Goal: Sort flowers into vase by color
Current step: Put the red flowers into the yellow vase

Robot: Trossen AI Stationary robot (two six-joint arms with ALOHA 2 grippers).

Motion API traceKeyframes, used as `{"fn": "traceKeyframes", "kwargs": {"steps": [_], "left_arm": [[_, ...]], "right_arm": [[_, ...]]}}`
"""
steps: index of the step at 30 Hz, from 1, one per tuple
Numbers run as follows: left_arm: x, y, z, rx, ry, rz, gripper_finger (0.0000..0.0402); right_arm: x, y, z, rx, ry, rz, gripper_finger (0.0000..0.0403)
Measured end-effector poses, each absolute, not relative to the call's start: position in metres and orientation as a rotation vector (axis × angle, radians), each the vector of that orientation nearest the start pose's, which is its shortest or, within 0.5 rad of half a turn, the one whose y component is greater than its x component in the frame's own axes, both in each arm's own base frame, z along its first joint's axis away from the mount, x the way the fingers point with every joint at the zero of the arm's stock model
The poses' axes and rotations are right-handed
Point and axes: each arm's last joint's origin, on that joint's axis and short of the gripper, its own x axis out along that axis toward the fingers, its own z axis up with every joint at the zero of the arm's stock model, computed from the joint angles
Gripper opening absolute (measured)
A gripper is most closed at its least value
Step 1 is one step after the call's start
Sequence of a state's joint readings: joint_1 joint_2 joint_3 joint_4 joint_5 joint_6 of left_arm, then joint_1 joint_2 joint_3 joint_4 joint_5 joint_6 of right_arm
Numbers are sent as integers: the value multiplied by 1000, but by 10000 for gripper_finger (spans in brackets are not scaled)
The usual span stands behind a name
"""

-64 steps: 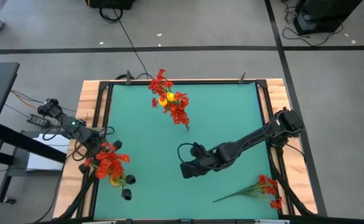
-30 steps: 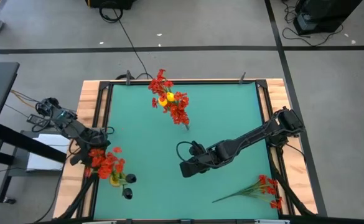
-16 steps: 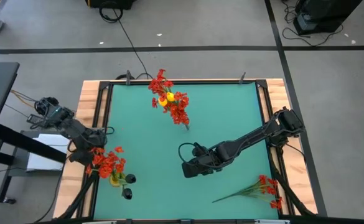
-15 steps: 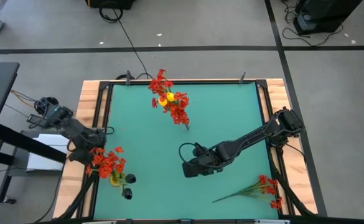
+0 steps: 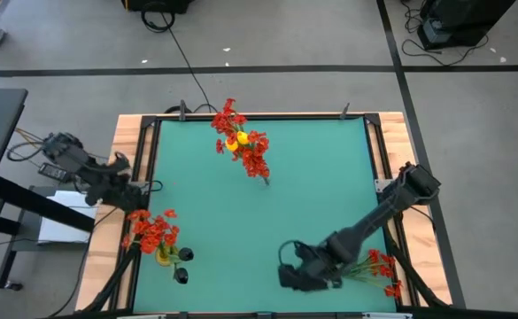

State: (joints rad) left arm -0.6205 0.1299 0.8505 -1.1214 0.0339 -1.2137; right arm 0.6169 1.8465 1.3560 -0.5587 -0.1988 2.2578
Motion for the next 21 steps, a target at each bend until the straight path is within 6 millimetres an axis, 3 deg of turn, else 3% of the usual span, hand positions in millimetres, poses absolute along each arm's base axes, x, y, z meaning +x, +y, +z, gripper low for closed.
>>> {"fn": "traceKeyframes", "kwargs": {"steps": [5, 8, 14, 21], "left_arm": [[-12, 14, 321, -897, 514, -257, 184], [-9, 14, 326, -840, 427, -238, 183], [4, 6, 339, -693, 330, -270, 183], [27, -10, 341, -564, 404, -247, 183]], "right_arm": [[282, 237, 205, 1518, 1505, -856, 211], [270, 240, 204, 1382, 1631, -820, 211], [250, 232, 200, 928, 1743, -648, 211], [236, 226, 195, 409, 1754, -345, 211]]}}
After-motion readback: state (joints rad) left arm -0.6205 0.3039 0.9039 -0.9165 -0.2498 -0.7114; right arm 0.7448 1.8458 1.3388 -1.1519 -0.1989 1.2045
